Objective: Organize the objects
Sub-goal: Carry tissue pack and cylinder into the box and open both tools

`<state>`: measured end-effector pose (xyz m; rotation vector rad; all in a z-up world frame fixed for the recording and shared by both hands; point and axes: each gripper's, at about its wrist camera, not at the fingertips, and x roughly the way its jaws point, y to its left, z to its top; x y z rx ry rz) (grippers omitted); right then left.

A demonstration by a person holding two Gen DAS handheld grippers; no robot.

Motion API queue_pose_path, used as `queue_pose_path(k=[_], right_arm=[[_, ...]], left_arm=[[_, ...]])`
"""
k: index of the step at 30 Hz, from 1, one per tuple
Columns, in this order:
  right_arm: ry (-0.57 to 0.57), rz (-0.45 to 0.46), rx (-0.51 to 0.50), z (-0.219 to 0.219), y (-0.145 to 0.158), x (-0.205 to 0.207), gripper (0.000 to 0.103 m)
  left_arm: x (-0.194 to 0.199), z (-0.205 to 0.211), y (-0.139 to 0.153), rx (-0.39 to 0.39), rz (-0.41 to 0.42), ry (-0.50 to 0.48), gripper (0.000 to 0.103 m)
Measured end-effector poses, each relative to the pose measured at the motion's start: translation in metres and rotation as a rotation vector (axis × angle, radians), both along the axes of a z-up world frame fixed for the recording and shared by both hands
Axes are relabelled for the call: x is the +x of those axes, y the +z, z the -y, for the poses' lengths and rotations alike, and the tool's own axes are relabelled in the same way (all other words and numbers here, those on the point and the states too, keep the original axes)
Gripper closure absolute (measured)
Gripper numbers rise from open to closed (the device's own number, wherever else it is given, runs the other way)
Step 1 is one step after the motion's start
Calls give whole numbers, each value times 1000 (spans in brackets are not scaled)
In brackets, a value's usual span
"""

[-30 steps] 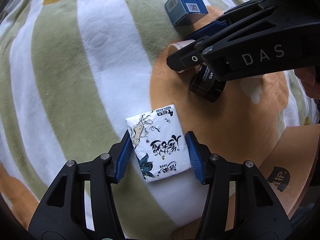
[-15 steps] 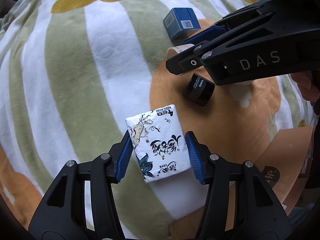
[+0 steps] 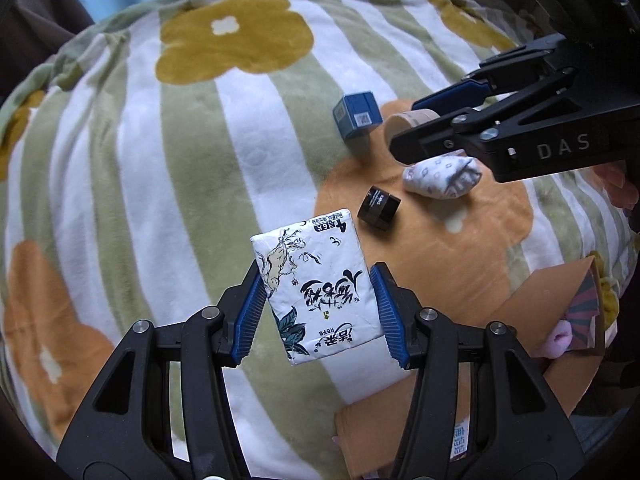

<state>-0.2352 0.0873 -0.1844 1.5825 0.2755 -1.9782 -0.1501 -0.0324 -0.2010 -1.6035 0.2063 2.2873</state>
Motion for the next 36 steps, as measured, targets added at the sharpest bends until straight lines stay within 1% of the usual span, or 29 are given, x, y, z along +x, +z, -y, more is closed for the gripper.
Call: queue_pose_path(k=[7,10,14,18,21,25,29,33,36], right_arm=[[7,-54,-51,-20,57,40,66],[19,-67,-71,-24,74,65,66],[59,-101,-76,-27,91,102,66],[83,-117,-82,-31,99,141,66],[92,-109,-86,-35,99,169,66],[102,-97,-76,-42,89,203,66],[112,-89,-44,-46,74,233,66],[107,-71,-21,-52,54,256,66],[104,-68,14,-57,37,274,66]], left_arm=[[38,-1,42,2,-68,4,54],[61,-5,59,25,-90,-1,54],[94,-12,78,48,-114,-8,54],[123,-18,85,57,-120,-6,54],[145,-22,83,60,-117,0,54],[174,-31,73,55,-106,-5,54],[201,-43,55,25,-90,-25,54],[216,-48,33,43,-53,-17,54],[226,-52,20,38,-56,-19,54]])
